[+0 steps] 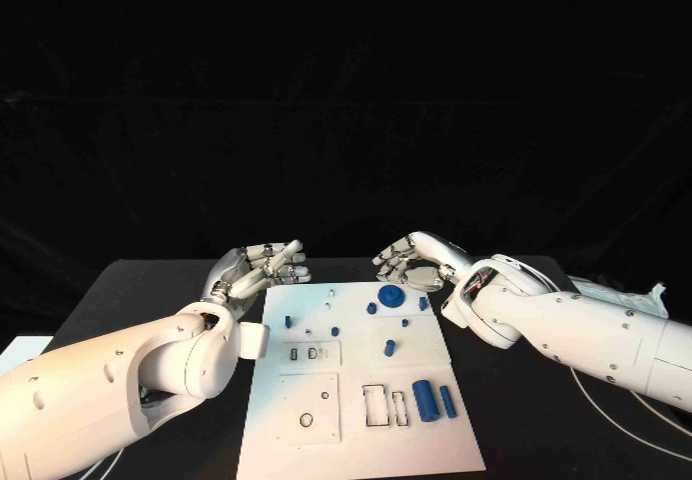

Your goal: Assemble the parts on the task board

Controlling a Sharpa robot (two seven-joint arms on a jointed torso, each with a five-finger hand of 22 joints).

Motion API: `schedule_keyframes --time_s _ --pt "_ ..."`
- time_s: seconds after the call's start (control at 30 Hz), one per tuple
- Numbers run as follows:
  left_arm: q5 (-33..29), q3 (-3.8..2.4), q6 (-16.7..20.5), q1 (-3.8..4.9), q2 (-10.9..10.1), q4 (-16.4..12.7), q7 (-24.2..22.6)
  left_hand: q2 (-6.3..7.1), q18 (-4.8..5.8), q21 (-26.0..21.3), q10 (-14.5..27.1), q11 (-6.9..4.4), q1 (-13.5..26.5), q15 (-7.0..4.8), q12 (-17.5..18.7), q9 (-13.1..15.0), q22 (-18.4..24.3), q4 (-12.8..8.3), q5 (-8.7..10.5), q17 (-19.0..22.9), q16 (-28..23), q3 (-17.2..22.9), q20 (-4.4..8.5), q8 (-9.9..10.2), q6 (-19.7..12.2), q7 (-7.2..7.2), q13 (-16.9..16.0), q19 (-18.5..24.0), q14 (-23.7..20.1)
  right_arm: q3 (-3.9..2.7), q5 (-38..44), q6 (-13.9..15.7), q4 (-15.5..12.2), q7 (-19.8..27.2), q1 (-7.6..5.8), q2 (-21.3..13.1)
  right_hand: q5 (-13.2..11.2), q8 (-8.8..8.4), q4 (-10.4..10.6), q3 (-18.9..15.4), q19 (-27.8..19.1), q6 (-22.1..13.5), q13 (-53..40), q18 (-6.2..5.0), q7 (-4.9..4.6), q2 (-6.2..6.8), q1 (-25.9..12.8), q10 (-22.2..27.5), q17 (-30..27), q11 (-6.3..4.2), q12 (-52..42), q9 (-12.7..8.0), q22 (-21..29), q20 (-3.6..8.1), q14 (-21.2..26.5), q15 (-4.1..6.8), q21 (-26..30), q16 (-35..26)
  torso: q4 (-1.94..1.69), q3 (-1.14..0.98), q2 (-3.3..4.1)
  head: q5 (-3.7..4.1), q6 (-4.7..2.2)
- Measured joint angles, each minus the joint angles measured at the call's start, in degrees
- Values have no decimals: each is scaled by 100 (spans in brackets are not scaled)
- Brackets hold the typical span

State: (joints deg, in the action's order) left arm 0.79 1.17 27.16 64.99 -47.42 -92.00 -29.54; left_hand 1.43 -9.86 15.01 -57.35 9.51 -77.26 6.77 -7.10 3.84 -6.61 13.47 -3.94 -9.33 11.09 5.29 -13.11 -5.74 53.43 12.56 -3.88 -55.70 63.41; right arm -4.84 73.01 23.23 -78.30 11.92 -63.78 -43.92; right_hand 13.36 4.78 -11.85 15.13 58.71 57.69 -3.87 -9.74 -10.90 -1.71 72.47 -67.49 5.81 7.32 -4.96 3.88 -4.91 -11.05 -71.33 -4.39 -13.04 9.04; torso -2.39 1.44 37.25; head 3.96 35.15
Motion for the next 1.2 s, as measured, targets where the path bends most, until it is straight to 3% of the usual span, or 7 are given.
schedule_keyframes --time_s 0.07,0.17,0.27,0.47,0.63,0.83,1.2 --pt "-24 -20 -24 2 -22 -65 13 0 0 0 0 0 0 0 1 0 11 -7 0 -7 -19 -7 1 1 0 0 0 -41 0 -9 382 -57 39 -151 -28 39 -86 -28 1 17 230 63 0 0 38 64 -1 -119 76 -62 36 0 -35 88 -249 79 -108 74 -29 16 58 37 4" --pt "-60 -36 -48 3 -71 -175 33 0 1 -23 0 0 0 0 25 0 12 -7 0 -13 -28 -7 1 1 0 0 6 -41 0 -23 872 -167 55 -347 -59 79 -359 -83 54 70 1015 202 2 -2 161 243 32 -317 389 -192 125 0 -188 402 -1111 332 -523 382 -67 35 136 70 9" --pt "-99 -49 -63 4 -124 -299 55 -1 1 -23 0 0 -1 0 28 0 22 -22 0 -16 -62 -22 1 4 0 0 6 -41 0 -36 1261 -306 53 -515 -91 94 -360 -83 58 67 1218 208 11 -2 167 266 53 -309 524 -216 125 0 -249 500 -1251 399 -673 499 -102 44 198 93 9" --pt "-242 -100 -100 19 -233 -561 102 -23 2 -60 32 31 -23 0 99 -7 44 -46 0 -40 -115 -46 -20 70 -1 0 12 -61 0 -58 1887 -639 8 -838 -180 100 -460 -82 277 21 1662 254 11 -1 237 355 -36 -239 956 -287 125 -1 -411 651 -1260 452 -1030 1225 -161 62 315 142 -32" --pt "-388 -152 -137 29 -308 -694 131 -23 2 -83 32 31 -23 21 123 -7 54 -62 0 -50 -138 -62 -20 92 -1 0 12 -61 -21 -62 2294 -914 -45 -1068 -220 100 -460 -82 407 69 1889 258 15 -1 243 456 1 -87 1426 -301 125 -1 -569 707 -1260 492 -1336 2103 -199 79 395 170 -43" --pt "-534 -169 -171 37 -346 -776 160 -23 3 -83 33 31 -23 21 133 -7 60 -62 0 -55 -138 -62 -20 92 -1 0 12 -61 -21 -64 2674 -1192 -81 -1280 -241 110 -425 -82 558 111 1959 268 20 -1 276 537 40 166 1867 -277 125 -2 -781 714 -1260 492 -1698 2868 -231 77 466 182 -67" --pt "-654 -176 -220 45 -370 -837 195 -23 4 -83 54 52 -23 21 133 -7 69 -62 0 -60 -161 -62 -20 92 -1 0 16 -61 -21 -64 3009 -1535 -72 -1491 -245 136 -404 -82 729 188 1957 294 20 -1 318 588 90 235 2956 -266 125 3 -1060 712 -1259 491 -2142 4045 -246 68 540 187 -82"
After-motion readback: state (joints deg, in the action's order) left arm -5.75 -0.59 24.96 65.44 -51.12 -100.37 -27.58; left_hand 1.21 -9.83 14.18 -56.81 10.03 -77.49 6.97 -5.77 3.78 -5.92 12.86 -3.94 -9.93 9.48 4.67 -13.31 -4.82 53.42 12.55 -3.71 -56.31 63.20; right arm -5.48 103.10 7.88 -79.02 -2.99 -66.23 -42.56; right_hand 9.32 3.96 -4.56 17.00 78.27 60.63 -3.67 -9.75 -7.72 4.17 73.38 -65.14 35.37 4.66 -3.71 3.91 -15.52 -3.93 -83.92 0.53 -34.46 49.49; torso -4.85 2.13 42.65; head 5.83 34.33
